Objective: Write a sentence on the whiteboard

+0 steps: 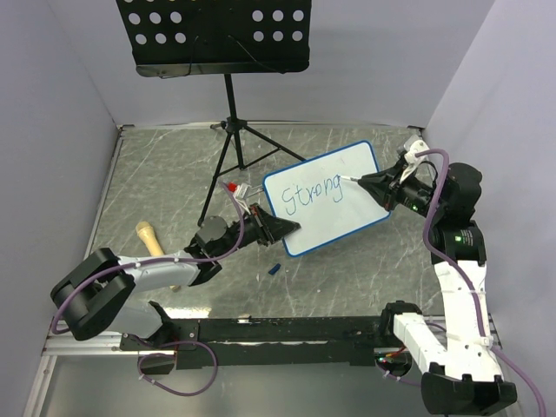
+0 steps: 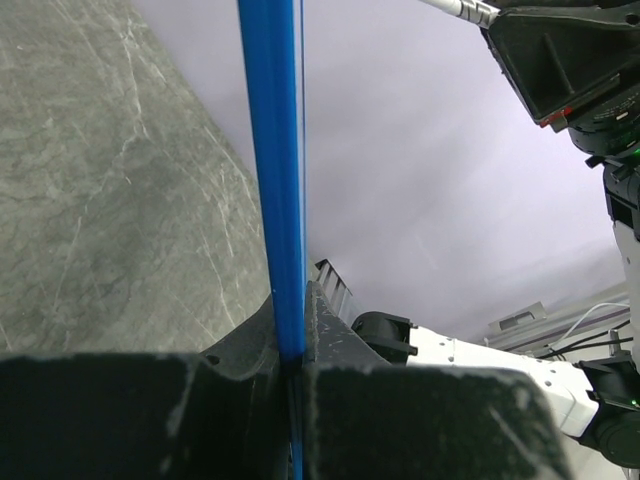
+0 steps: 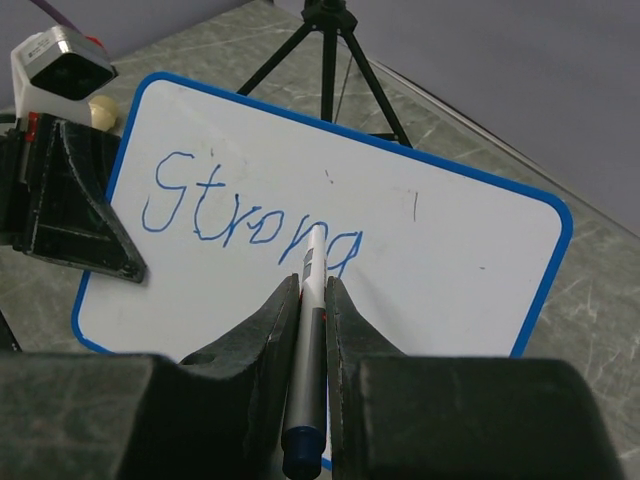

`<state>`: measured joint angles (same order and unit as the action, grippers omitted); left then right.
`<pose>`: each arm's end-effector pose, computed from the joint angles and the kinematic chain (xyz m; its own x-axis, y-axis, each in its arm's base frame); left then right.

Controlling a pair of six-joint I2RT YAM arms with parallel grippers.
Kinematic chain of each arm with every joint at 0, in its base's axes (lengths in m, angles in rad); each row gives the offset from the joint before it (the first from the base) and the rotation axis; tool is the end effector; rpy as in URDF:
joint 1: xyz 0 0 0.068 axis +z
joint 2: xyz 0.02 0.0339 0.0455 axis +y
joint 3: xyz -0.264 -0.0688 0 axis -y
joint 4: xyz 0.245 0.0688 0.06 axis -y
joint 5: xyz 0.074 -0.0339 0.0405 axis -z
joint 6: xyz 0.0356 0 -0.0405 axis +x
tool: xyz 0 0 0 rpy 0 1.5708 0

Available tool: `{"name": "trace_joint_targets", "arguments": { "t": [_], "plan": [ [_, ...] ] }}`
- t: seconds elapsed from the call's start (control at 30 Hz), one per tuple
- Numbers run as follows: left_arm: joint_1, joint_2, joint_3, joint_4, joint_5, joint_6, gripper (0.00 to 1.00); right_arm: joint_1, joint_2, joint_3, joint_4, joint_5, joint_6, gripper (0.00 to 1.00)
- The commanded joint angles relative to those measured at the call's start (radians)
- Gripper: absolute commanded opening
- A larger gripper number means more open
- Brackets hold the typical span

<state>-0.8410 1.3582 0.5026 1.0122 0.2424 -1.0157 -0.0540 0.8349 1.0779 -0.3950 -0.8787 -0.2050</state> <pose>0.1786 -0.2125 0.2429 -0.6944 -0.4611 -0.5524 0.5530 0.1492 -0.8197 0.1630 0.0186 0.4117 -0.0003 -0.1301 -0.9915 -0.7411 0.6658 -0.0871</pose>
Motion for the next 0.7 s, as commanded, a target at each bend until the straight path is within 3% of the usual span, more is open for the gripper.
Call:
{"name": "trace_joint_targets", "arguments": {
  "t": [0.0, 0.67],
  "plan": [
    [-0.003, -0.056, 0.019, 0.180, 0.028, -0.006, 0.01, -0.026, -0.013, 0.004, 0.039, 0.017, -0.019, 0.00],
    [-0.001, -0.053, 0.030, 0.178, 0.046, -0.012, 0.01, -0.049, -0.014, -0.027, 0.070, 0.032, -0.094, 0.00]
  ]
}}
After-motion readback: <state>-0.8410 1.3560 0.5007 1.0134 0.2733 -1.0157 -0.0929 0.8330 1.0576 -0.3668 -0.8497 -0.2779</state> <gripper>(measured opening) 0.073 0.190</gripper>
